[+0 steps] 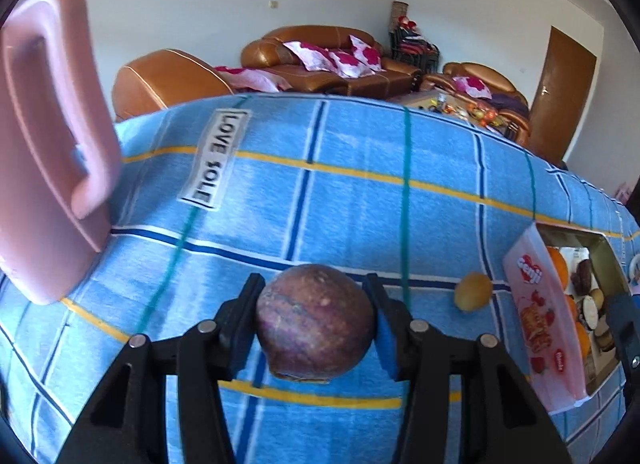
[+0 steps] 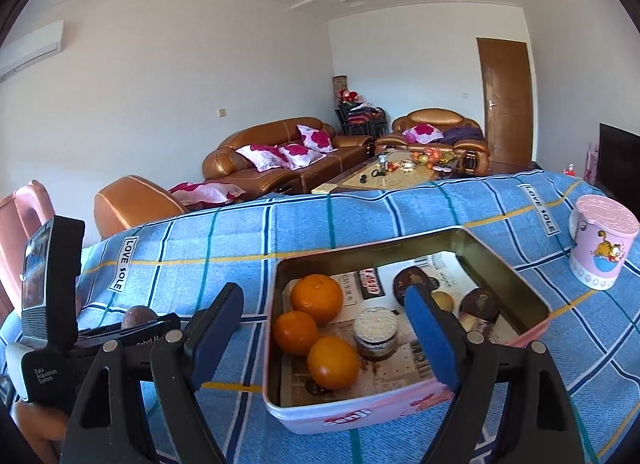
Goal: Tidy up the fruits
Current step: 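Move the left tool to the purple passion fruit while the right tool approaches the small yellow fruit, then grasp the passion fruit with the left tool while the right tool grasps the small yellow fruit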
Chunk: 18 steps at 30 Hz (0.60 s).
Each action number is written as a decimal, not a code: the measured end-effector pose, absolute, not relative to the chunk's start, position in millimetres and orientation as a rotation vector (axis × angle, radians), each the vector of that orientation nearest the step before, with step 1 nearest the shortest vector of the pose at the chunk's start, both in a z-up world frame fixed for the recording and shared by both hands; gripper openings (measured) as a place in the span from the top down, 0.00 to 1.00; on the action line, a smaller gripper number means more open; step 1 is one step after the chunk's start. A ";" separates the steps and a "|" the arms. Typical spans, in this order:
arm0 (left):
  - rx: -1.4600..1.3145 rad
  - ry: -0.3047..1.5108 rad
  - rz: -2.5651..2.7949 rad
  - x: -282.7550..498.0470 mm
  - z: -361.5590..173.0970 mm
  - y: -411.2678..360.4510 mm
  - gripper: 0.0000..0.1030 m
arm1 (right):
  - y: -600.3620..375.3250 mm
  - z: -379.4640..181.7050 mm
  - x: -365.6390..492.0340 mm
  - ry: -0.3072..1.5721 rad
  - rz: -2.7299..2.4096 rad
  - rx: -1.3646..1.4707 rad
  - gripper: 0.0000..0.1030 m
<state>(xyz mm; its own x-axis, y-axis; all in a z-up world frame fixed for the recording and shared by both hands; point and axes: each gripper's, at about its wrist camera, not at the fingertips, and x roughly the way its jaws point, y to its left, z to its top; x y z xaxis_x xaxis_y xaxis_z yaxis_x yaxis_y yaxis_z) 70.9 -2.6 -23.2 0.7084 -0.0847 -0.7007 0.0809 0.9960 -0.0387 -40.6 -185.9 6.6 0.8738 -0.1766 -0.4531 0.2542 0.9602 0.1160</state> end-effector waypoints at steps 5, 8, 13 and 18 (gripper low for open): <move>0.005 0.702 0.028 71.7 -19.0 29.5 0.49 | -153.8 2.1 -10.3 0.516 -0.132 0.095 0.30; -0.005 0.694 0.071 74.7 -21.3 47.5 0.49 | -136.2 -4.3 11.3 0.580 -0.072 0.056 0.44; -0.046 0.700 0.094 77.1 -22.8 57.0 0.49 | -126.0 -17.6 44.8 0.689 -0.044 0.049 0.49; -0.027 0.692 0.097 75.4 -21.7 53.0 0.49 | -119.7 -28.7 67.8 0.780 -0.069 -0.013 0.57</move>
